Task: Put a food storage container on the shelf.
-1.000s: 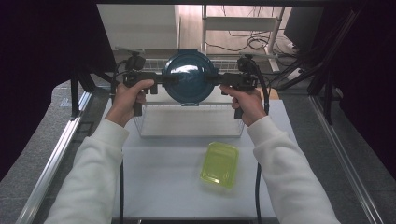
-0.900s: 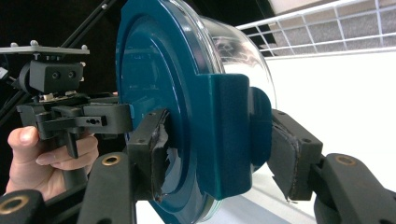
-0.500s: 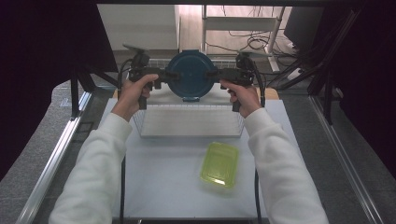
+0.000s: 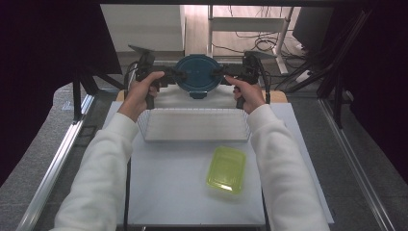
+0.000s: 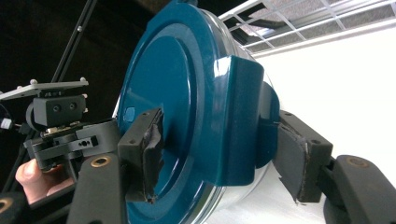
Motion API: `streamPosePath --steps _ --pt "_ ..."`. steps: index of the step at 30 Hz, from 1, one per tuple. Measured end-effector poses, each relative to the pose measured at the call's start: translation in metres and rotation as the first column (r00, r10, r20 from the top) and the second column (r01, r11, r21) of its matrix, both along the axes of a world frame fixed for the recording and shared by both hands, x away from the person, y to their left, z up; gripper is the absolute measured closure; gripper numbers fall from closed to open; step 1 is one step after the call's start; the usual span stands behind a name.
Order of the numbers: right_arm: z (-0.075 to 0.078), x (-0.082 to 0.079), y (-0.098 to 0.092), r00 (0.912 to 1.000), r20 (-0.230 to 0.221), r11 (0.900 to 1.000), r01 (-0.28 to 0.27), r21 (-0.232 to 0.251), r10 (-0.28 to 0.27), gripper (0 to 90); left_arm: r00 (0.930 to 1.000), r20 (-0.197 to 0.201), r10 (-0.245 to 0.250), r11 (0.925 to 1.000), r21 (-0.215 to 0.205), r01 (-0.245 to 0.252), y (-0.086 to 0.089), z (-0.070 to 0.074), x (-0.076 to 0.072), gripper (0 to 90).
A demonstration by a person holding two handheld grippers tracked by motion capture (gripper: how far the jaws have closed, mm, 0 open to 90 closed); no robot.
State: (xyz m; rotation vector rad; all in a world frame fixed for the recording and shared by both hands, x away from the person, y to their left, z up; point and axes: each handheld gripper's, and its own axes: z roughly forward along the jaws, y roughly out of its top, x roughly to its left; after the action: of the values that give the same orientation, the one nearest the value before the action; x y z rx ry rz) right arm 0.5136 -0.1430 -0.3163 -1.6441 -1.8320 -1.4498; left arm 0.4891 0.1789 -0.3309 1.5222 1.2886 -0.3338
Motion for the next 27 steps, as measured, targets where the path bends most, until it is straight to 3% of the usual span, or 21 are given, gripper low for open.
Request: streamPosePath --steps 8,14,15,16,21,24,27 --pt "-0.006 0.003 -0.003 0.9998 -0.019 1.000 0.004 0.021 -0.003 35.8 0.9997 -0.025 -0.006 0.9976 -0.069 0.004 0.004 -0.011 0.006 32.3" --pt "-0.006 0.002 -0.002 0.9985 0.052 1.000 0.013 -0.017 -0.012 27.4 0.9999 -0.003 0.017 0.9985 -0.051 -0.017 0.003 -0.010 0.004 29.0" --pt "-0.005 0.000 -0.002 0.9975 0.069 1.000 0.014 -0.026 -0.012 20.6 0.9982 0.020 0.056 0.9984 -0.013 -0.055 0.004 -0.009 0.003 25.2" --pt "-0.005 0.000 -0.002 0.9975 0.069 1.000 0.014 -0.026 -0.012 20.6 0.9982 0.020 0.056 0.9984 -0.013 -0.055 0.004 -0.009 0.003 22.4" --pt "0.005 -0.016 -0.006 0.9868 0.156 0.998 0.050 -0.041 -0.043 11.0 0.9886 0.104 0.109 0.9917 0.057 -0.115 0.010 -0.002 -0.010 12.7" --pt "0.010 -0.030 -0.010 0.9726 0.227 0.993 0.072 -0.095 -0.049 9.2 0.9763 0.192 0.099 0.9869 0.107 -0.121 0.011 0.005 -0.028 12.2" --pt "0.013 -0.047 -0.020 0.9555 0.294 0.987 0.073 -0.143 -0.028 9.2 0.9647 0.246 0.095 0.9829 0.130 -0.130 0.015 0.007 -0.048 12.4"
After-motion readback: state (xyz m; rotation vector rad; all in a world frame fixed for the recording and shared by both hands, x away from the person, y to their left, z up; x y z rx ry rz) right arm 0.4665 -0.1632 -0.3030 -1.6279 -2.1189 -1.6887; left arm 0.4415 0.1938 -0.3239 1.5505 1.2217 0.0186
